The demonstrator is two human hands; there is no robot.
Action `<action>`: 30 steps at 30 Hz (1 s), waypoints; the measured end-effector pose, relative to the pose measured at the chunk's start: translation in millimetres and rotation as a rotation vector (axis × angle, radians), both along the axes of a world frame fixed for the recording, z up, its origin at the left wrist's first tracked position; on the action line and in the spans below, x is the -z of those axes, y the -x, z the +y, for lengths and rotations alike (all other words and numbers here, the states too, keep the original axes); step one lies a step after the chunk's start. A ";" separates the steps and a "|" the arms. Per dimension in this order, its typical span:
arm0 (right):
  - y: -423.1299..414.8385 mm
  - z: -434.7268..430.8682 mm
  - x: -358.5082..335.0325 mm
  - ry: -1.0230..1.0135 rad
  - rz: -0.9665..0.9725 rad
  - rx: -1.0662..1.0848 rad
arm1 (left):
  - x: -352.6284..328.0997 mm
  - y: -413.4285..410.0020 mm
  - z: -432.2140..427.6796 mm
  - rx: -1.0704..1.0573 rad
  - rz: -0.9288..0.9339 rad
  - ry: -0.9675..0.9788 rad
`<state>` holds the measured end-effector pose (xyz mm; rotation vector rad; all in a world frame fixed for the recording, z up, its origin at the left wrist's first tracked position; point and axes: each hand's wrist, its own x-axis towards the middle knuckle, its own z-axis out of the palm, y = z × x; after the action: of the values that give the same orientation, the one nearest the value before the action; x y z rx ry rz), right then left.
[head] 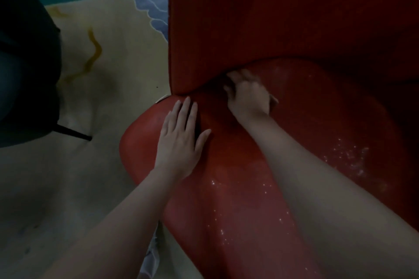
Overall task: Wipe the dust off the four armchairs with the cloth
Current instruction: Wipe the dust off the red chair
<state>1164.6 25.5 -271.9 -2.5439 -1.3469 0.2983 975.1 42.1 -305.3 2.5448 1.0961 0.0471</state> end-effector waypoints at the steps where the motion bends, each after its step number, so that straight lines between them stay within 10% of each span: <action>1: 5.6 2.1 0.4 -0.013 0.021 -0.105 | 2.3 -3.5 0.0 -0.008 0.012 -0.030; 7: -2.9 -58.2 0.3 -0.129 0.012 -0.356 | 10.2 -5.9 0.7 0.007 0.088 -0.100; 15: -42.6 -15.2 -1.3 -0.006 0.013 0.190 | 8.3 -8.5 1.3 -0.018 0.056 -0.065; 25: -10.9 -48.3 -0.6 -0.130 0.097 -0.475 | 7.9 -6.8 1.6 -0.045 -0.005 -0.024; 30: -50.3 -77.3 -2.3 -0.105 0.021 -0.189 | 5.9 -7.5 3.0 -0.074 -0.054 0.013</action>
<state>1214.9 -51.8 -269.7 -2.3271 -1.5557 0.2799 982.6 45.2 -311.3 2.4758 1.1658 0.1260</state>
